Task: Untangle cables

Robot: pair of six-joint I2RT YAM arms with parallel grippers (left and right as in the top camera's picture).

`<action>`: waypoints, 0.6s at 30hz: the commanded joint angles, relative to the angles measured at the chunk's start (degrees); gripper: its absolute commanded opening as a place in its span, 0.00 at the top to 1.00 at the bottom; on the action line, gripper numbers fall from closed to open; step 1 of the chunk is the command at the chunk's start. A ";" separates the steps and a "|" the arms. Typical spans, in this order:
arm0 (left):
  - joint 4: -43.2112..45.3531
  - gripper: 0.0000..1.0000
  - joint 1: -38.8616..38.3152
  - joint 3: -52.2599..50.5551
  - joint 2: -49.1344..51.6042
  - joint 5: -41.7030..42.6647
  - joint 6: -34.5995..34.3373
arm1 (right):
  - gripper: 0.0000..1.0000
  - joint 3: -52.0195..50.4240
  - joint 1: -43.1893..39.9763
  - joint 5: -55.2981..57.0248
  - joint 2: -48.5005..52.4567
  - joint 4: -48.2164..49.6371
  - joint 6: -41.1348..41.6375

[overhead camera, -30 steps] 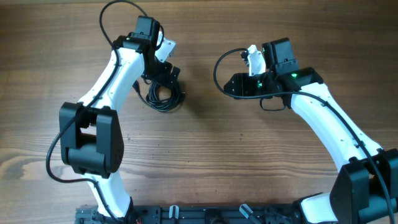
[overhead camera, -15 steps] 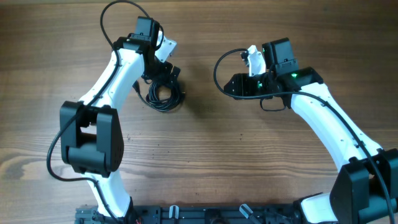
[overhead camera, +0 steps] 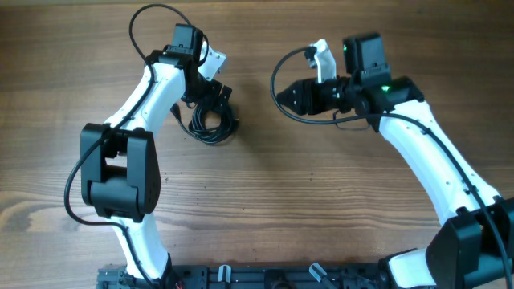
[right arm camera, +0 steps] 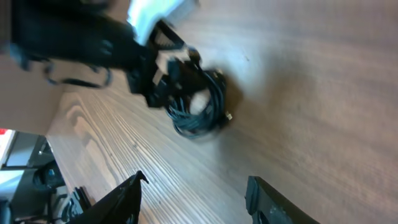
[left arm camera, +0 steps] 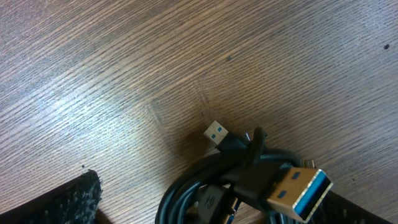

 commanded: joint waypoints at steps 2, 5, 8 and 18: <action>0.11 0.00 0.33 -0.48 0.59 1.09 0.48 | 0.43 4.22 -0.13 -1.70 -0.90 0.74 -2.84; -0.57 0.00 0.33 -0.48 0.57 1.07 0.48 | 0.41 4.26 -0.13 -1.70 -0.90 0.48 -2.82; -2.71 0.02 0.70 -0.48 0.57 1.09 0.50 | 0.41 4.24 -0.13 -1.66 -0.90 -0.44 -2.78; -5.75 0.04 3.61 -0.48 0.57 3.76 0.50 | 0.40 3.69 -0.13 -0.42 -0.90 -1.25 -2.82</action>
